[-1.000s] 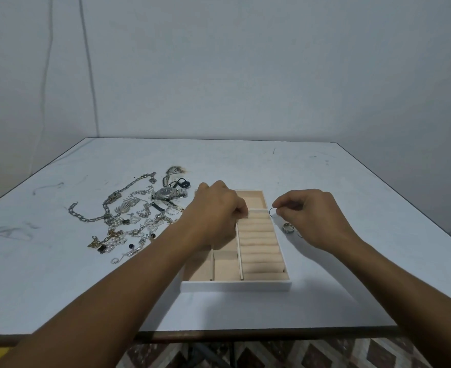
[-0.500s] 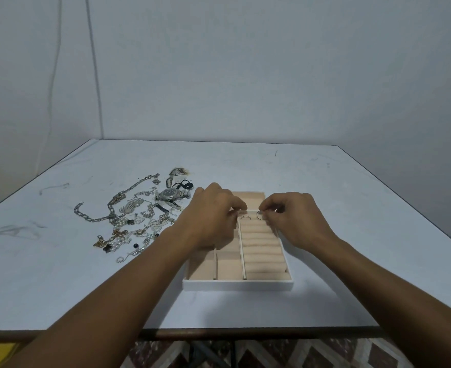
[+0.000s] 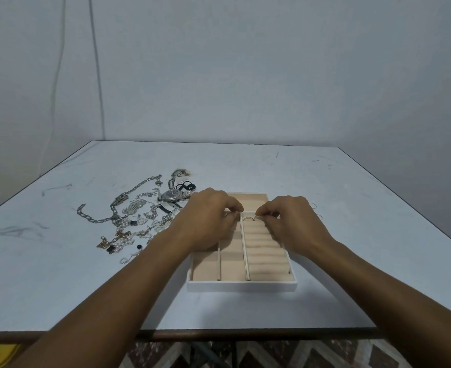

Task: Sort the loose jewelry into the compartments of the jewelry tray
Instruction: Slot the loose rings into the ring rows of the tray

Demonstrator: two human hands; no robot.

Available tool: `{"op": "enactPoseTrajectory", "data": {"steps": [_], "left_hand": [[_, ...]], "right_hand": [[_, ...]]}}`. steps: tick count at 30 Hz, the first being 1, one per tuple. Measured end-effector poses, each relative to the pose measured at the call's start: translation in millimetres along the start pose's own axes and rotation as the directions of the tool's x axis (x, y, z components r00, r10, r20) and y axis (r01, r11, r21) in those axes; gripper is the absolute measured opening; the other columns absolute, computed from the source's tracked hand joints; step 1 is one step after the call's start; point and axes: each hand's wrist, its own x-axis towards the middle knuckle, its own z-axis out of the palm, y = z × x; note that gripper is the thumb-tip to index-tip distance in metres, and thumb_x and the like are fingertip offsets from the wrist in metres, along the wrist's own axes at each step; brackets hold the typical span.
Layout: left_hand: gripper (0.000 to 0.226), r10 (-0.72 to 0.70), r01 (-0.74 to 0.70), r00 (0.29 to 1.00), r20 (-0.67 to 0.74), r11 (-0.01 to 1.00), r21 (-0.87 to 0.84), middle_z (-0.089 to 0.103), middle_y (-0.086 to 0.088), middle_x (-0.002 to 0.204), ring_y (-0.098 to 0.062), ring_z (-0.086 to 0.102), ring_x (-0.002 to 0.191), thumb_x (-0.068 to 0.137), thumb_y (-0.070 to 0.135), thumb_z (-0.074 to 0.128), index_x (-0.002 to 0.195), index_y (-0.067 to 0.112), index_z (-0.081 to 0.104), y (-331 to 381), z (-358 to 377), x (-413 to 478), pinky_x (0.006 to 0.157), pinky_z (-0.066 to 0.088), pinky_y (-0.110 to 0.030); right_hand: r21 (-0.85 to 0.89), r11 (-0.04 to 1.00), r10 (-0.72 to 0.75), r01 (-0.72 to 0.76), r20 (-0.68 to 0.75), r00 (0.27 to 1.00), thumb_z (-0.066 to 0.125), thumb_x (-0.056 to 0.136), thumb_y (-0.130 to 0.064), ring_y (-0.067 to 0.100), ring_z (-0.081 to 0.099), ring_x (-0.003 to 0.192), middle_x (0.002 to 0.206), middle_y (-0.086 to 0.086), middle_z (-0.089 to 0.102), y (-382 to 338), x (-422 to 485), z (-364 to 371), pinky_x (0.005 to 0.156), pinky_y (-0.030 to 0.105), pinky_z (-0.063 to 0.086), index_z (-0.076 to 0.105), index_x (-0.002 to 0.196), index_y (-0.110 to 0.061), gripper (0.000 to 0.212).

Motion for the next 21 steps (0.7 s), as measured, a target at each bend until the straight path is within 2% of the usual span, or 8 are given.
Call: {"op": "enactPoseTrajectory", "data": {"steps": [3,5,8,11,14,16,18,21], "left_hand": [[0.023,0.003,-0.003,1.0,0.009,1.0,0.009,0.07,0.005,0.108,-0.017,0.056,0.106,0.092,0.024,0.054,0.107,0.026,0.071,1.7,0.5,0.5,0.094,0.042,-0.038],[0.023,-0.001,0.001,1.0,0.014,1.0,0.012,0.07,0.005,0.109,-0.017,0.056,0.107,0.092,0.024,0.054,0.107,0.026,0.071,2.7,0.8,0.8,0.094,0.042,-0.037],[0.024,-0.005,0.005,1.0,0.017,1.0,0.006,0.069,0.006,0.11,-0.016,0.055,0.107,0.092,0.023,0.053,0.108,0.026,0.071,4.9,1.5,1.8,0.093,0.041,-0.034],[0.024,-0.008,0.008,0.999,0.031,1.0,0.012,0.068,0.005,0.111,-0.017,0.053,0.109,0.092,0.023,0.053,0.109,0.026,0.07,8.5,0.6,3.6,0.095,0.04,-0.036],[0.025,-0.015,0.014,0.999,0.034,1.0,0.022,0.067,0.005,0.114,-0.017,0.052,0.112,0.092,0.025,0.054,0.111,0.026,0.069,14.3,1.3,6.9,0.096,0.039,-0.036],[0.024,-0.019,0.018,1.0,0.021,1.0,0.016,0.067,0.006,0.113,-0.016,0.051,0.112,0.091,0.024,0.053,0.109,0.027,0.069,19.6,3.8,9.9,0.097,0.039,-0.037],[0.025,-0.009,0.009,0.999,0.043,1.0,0.008,0.067,0.005,0.112,-0.017,0.052,0.11,0.09,0.022,0.053,0.108,0.027,0.07,27.7,8.5,14.4,0.097,0.039,-0.038],[0.029,0.041,-0.04,0.997,0.071,0.999,-0.019,0.069,0.003,0.109,-0.02,0.056,0.107,0.083,0.026,0.05,0.101,0.026,0.073,45.5,18.6,24.3,0.093,0.043,-0.039]], "right_hand": [[-0.085,0.994,-0.071,0.07,-0.005,0.997,0.056,0.089,-0.009,0.014,0.063,0.076,0.092,0.001,0.073,0.3,-2.5,-0.3,0.073,0.024,0.046,0.077,0.101,-0.017,0.025],[-0.137,0.984,-0.119,0.115,-0.015,0.993,0.056,0.088,-0.007,0.02,0.064,0.09,0.099,0.002,0.073,4.1,-3.4,1.7,0.076,0.026,0.045,0.077,0.1,-0.018,0.026],[-0.202,0.965,-0.168,0.166,0.006,0.986,0.056,0.089,-0.008,0.024,0.063,0.091,0.094,0.004,0.073,10.5,-2.0,5.1,0.076,0.036,0.05,0.078,0.095,-0.017,0.024],[-0.206,0.965,-0.164,0.165,0.017,0.986,0.055,0.088,-0.007,0.023,0.064,0.088,0.092,0.005,0.073,14.0,-0.6,7.1,0.074,0.039,0.051,0.076,0.093,-0.015,0.023],[-0.111,0.99,-0.087,0.084,-0.03,0.996,0.053,0.087,-0.005,0.019,0.064,0.092,0.1,0.001,0.073,15.1,-1.6,2.7,0.081,0.037,0.052,0.076,0.098,-0.015,0.027],[0.015,1.0,0.02,-0.018,-0.078,0.997,0.054,0.09,-0.008,0.01,0.063,0.084,0.1,-0.007,0.07,16.3,-3.0,-9.1,0.085,0.031,0.051,0.075,0.105,-0.021,0.028],[0.08,0.992,0.109,-0.1,-0.11,0.988,0.056,0.089,-0.012,0.003,0.062,0.076,0.096,-0.014,0.066,24.7,-5.7,-24.0,0.076,0.021,0.049,0.073,0.105,-0.024,0.026],[0.124,0.971,0.22,-0.204,-0.131,0.967,0.06,0.088,-0.016,0.003,0.064,0.08,0.096,-0.017,0.067,50.8,-12.8,-44.4,0.068,0.015,0.042,0.071,0.101,-0.028,0.021]]}}
